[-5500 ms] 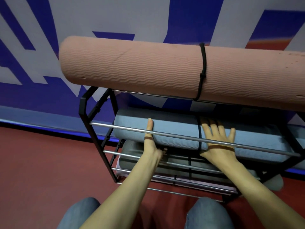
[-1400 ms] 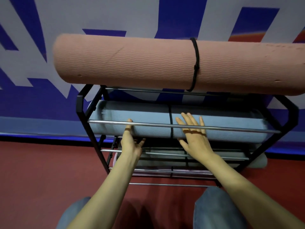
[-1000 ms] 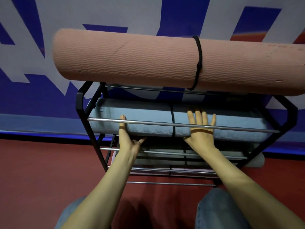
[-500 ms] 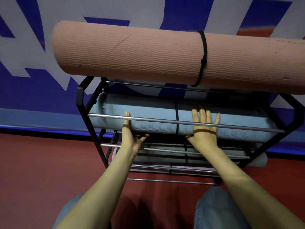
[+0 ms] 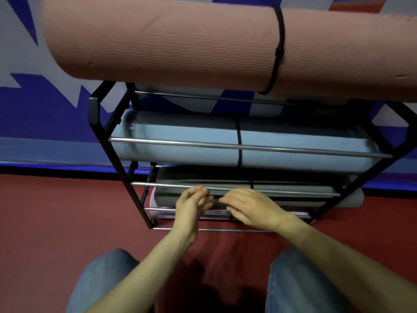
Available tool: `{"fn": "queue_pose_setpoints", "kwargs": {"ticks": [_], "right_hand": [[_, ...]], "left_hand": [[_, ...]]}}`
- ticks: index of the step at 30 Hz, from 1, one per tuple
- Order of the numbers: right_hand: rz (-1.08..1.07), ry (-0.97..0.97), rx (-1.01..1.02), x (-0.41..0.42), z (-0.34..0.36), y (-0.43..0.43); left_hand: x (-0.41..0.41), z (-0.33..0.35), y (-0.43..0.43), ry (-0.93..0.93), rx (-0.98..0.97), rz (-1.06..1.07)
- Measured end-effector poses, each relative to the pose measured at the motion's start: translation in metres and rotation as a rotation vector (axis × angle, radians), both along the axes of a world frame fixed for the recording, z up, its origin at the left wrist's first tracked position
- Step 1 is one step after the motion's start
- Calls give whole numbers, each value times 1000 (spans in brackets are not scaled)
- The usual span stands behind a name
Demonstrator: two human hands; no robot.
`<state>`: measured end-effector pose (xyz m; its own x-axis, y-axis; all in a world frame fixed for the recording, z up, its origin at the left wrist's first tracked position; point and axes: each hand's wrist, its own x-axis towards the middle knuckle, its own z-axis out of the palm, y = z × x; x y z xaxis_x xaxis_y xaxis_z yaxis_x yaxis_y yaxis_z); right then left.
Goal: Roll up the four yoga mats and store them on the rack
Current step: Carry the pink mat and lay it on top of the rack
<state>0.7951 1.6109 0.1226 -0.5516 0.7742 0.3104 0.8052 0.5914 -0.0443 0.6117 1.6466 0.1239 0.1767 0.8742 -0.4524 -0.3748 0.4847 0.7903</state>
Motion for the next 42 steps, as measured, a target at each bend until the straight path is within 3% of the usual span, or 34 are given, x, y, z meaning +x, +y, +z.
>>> {"fn": "queue_pose_setpoints", "kwargs": {"ticks": [3,7,14,18,22,25,32,42], "right_hand": [[-78,-75,-182,11,-10,1],[-274,-218,-360,29,-39,-3],[-742,-219,-131,61,-78,9],[-935,-238,-271,73,-76,17],[-928,-348,-306,71,-78,23],[-919,-286,-216,73,-80,27],[-852,-206,79,82,-91,12],[-839,-160,107,50,-85,21]], "left_hand": [[-2,-36,-9,73,-135,-90],[2,-79,14,29,-303,-104],[33,-90,54,-27,-358,10],[50,-84,59,-134,-405,-20],[64,-89,59,-287,-427,47],[70,-92,60,-304,-439,174],[69,-101,52,-177,-349,239],[41,-96,64,-168,-293,286]]}}
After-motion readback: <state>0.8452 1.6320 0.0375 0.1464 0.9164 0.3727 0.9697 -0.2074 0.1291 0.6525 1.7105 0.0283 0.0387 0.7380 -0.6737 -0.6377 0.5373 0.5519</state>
